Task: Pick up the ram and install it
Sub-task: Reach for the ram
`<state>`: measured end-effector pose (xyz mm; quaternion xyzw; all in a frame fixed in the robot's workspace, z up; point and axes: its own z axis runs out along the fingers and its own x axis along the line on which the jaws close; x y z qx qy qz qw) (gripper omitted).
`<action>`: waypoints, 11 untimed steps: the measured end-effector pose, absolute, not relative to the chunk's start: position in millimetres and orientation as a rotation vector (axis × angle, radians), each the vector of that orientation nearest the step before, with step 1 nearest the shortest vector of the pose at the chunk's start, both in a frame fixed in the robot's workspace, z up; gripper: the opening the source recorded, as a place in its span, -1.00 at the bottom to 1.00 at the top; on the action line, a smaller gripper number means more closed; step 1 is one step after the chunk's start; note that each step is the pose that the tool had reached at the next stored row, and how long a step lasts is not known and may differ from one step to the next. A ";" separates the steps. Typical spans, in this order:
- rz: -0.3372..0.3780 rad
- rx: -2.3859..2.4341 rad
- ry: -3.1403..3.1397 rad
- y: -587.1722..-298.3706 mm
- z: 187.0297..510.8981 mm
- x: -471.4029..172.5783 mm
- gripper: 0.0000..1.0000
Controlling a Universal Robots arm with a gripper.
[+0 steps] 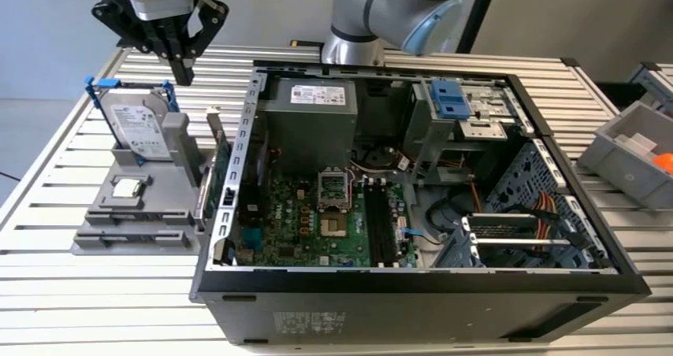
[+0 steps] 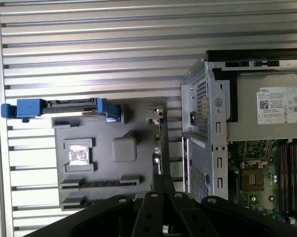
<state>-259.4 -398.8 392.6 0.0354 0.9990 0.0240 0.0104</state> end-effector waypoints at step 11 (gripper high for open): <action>0.075 0.110 3.118 -398.8 392.6 -268.4 -1.00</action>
